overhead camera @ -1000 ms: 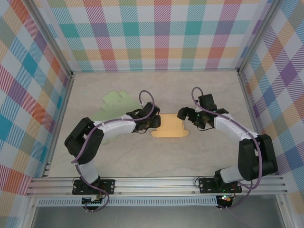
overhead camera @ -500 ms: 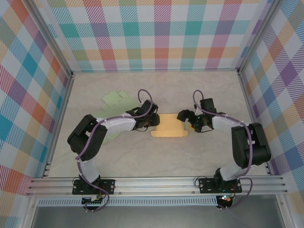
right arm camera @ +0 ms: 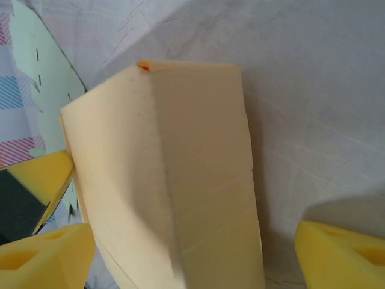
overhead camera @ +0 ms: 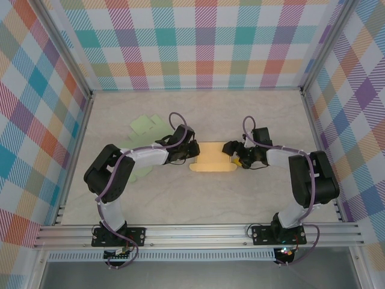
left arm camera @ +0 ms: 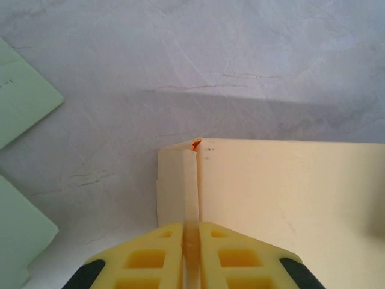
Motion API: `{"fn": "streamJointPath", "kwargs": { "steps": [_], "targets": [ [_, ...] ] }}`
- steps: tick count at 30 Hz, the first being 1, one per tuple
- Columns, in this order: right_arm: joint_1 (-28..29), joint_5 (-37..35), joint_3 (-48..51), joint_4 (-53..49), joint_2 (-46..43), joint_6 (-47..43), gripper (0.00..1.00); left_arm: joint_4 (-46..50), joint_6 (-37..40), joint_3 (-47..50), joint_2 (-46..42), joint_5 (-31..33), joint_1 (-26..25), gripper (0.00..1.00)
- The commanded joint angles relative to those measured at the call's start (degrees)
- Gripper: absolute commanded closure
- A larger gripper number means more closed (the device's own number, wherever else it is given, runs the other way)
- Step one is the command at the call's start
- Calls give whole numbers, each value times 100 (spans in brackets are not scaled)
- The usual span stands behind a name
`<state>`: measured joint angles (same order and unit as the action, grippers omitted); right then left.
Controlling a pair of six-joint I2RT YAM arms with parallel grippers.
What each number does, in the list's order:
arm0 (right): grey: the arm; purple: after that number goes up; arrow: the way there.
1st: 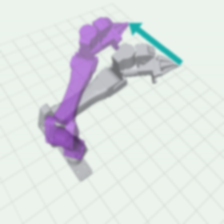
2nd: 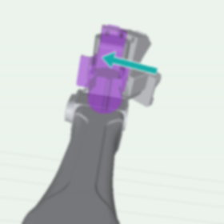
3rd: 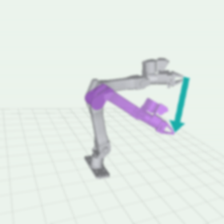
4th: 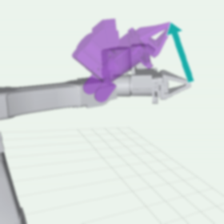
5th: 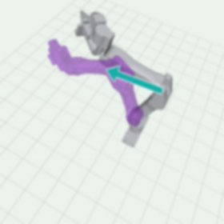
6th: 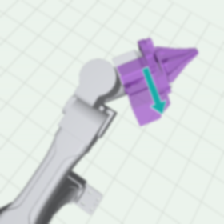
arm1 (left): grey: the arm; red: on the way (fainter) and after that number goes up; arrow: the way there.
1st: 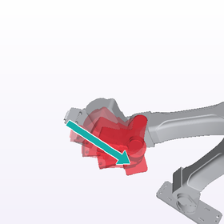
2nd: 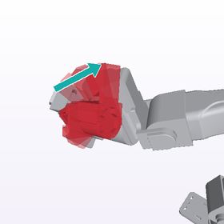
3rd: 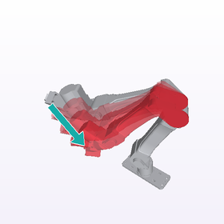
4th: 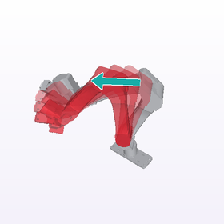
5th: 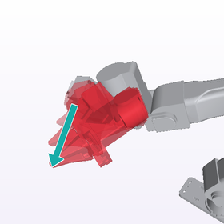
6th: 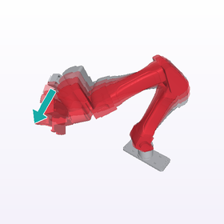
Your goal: Fold the paper box
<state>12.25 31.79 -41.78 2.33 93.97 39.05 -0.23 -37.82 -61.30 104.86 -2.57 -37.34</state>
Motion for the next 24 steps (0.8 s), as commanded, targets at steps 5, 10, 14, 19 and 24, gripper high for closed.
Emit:
{"fn": "streamJointPath", "kwargs": {
  "steps": [5,10,14,19,24],
  "targets": [
    [-33,518,73,537,160,146,15,88,-156,198,204,-180,175,87],
    [-46,852,47,927,259,264,23,108,-110,146,202,-221,183,87],
    [-54,1107,57,1230,280,399,29,105,-85,134,180,-253,183,87],
    [-91,1353,130,1501,288,576,42,33,-16,76,141,-359,183,86],
    [-139,1395,201,1564,254,683,50,13,82,-17,90,-454,183,82]
  ]
}}
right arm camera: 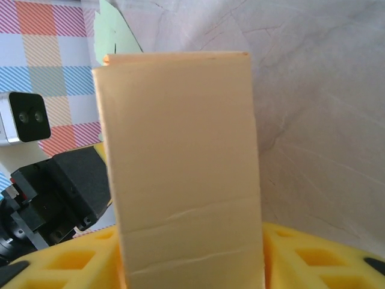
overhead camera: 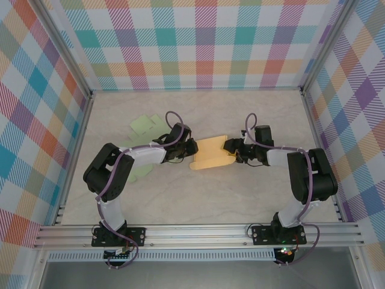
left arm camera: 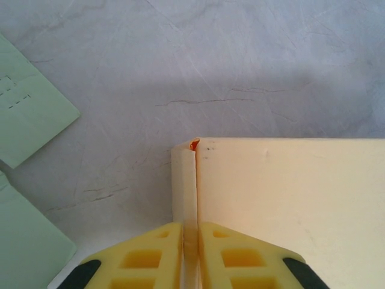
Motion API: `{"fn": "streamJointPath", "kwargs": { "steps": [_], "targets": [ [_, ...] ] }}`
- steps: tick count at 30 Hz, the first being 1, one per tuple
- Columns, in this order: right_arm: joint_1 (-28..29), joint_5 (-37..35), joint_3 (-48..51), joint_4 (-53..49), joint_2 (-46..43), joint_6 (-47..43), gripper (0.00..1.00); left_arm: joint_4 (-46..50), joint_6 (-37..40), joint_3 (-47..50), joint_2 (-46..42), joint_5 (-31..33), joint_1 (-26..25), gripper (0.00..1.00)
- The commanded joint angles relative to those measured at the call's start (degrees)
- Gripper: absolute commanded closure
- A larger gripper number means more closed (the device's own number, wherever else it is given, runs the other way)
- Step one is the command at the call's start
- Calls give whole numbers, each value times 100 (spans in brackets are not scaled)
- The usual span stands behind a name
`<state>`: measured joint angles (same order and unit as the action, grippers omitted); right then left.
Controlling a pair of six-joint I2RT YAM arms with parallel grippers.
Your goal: Fold the paper box
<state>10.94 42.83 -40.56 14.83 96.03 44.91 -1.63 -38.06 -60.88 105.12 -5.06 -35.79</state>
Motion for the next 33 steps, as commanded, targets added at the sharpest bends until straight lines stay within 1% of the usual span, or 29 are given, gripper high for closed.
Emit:
{"fn": "streamJointPath", "kwargs": {
  "steps": [1,2,6,9,10,14,15,18,21,23,24,25,26,27,28,29,31,33],
  "targets": [
    [-23,294,91,317,47,118,54,150,131,-77,45,-214,28,81],
    [-38,290,95,317,44,144,56,139,150,-90,23,-228,29,79],
    [-66,316,133,400,23,259,57,71,226,-103,-81,-250,28,71],
    [-83,339,147,429,-43,333,57,-36,309,-18,-249,-209,28,60],
    [-87,343,157,424,-79,366,57,-143,356,47,-348,-190,28,54],
    [-143,427,187,337,-320,554,56,-816,715,512,-950,-60,28,22],
    [-160,407,172,196,-419,579,56,-978,864,662,-1139,32,20,17],
    [-227,410,124,-253,-659,643,56,-1604,1442,1122,-1673,237,10,11],
    [-350,547,197,-314,-872,941,56,-2554,2261,1753,-2247,307,-46,11],
    [-416,700,227,-385,-969,1119,56,-3476,3256,2291,-2605,-194,-131,8],
    [-441,758,231,-448,-1001,1164,56,-3756,3678,2483,-2742,-463,-173,6],
    [-452,827,231,-516,-1040,1206,56,-3949,4188,2657,-2869,-865,-220,5],
    [-460,909,228,-576,-1074,1250,56,-3938,4731,2762,-2965,-1198,-285,3],
    [-473,979,221,-625,-1101,1289,56,-3761,5162,2787,-3057,-1368,-363,0],
    [-482,1055,219,-686,-1128,1324,56,-3431,5780,2775,-3154,-1494,-498,0],
    [-488,1129,209,-745,-1162,1344,56,-3105,6326,2714,-3223,-1431,-653,0],
    [-497,1231,181,-918,-1237,1350,56,-2506,7141,2583,-3259,-1118,-902,0],
    [-505,1303,164,-1087,-1338,1348,56,-2215,7777,2529,-3215,-740,-1085,0]
  ]
}}
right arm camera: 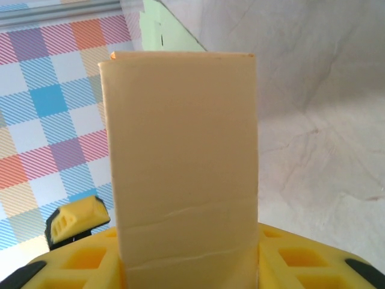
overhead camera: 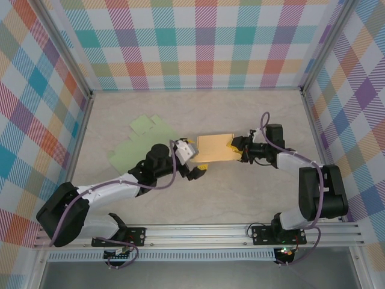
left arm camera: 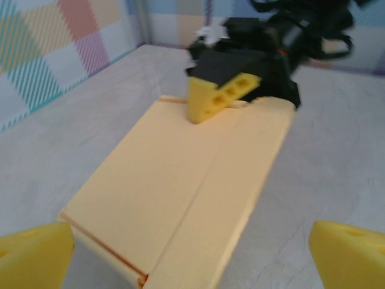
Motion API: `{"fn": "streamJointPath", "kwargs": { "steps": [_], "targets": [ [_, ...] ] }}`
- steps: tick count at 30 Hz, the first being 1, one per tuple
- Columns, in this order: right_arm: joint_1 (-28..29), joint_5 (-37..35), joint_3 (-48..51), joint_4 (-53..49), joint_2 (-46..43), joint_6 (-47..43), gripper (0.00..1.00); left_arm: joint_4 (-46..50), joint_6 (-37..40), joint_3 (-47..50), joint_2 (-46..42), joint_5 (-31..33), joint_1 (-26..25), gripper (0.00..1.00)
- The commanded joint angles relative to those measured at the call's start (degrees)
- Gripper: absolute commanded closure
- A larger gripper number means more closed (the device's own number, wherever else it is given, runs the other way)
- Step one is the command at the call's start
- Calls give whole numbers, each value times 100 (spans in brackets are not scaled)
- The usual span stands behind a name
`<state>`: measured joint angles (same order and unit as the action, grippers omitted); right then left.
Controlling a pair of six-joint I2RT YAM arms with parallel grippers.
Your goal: Fold the paper box
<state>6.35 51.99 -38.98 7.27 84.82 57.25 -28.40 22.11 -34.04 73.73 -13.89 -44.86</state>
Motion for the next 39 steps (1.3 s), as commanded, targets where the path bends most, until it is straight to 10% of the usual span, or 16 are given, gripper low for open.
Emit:
{"fn": "streamJointPath", "kwargs": {
  "steps": [1,19,35,39],
  "targets": [
    [-46,404,-3,-426,-276,98,56,490,2023,-155,-43,363,-265,0],
    [-46,524,-23,-1061,-730,-12,55,277,3529,-325,730,2479,-521,2],
    [-42,672,-14,-1004,-391,-55,54,403,3567,-442,703,2129,-613,29],
    [-55,708,-23,-961,-226,-65,52,669,3447,-502,588,1951,-614,52]
  ]
}}
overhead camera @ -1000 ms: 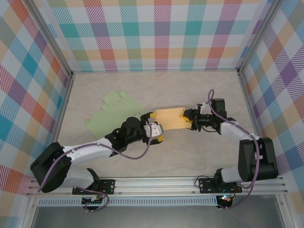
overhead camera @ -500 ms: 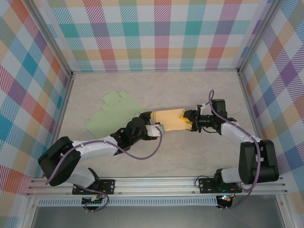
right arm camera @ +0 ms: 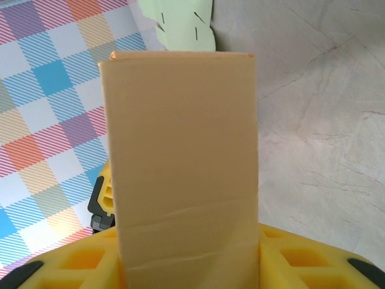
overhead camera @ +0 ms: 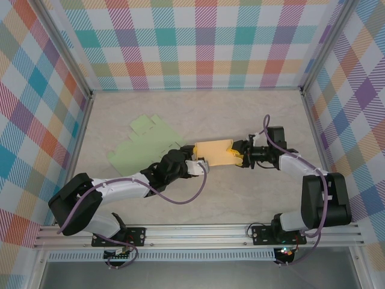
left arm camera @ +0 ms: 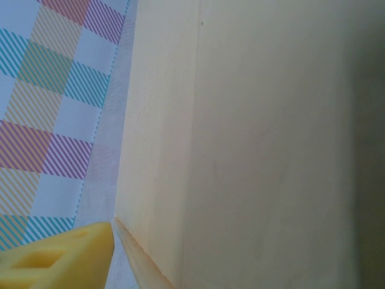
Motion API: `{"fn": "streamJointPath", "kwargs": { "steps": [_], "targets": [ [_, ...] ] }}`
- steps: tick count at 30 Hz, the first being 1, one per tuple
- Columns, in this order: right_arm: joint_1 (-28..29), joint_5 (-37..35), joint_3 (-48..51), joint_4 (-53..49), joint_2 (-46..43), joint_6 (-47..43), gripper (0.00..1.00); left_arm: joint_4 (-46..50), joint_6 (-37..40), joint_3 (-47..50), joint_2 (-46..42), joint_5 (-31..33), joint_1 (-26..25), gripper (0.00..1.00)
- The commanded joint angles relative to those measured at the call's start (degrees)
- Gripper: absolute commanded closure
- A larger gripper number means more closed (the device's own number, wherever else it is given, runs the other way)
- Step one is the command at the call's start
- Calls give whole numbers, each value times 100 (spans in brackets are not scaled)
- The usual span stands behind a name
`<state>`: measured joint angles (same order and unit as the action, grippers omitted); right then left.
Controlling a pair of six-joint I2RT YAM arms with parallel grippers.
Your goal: Fold the paper box
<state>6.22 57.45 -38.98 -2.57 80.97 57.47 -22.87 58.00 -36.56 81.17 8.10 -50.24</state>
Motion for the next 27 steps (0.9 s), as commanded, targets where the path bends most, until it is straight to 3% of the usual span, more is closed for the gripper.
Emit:
{"fn": "streamJointPath", "kwargs": {
  "steps": [1,3,13,21,27],
  "targets": [
    [-41,169,-22,41,185,-87,52,171,-169,-260,-176,-264,-78,59],
    [-42,170,-27,62,234,-92,49,364,-196,-303,-214,-313,-81,65],
    [-149,3,-148,-422,221,-482,25,1510,-480,-672,-306,-756,-27,66],
    [-552,-566,-230,-1314,-209,-1099,8,3180,-906,-1377,45,-1910,351,66],
    [-899,-1183,-265,-1861,-686,-1502,4,4115,-1051,-1922,472,-2690,627,66]
  ]
}}
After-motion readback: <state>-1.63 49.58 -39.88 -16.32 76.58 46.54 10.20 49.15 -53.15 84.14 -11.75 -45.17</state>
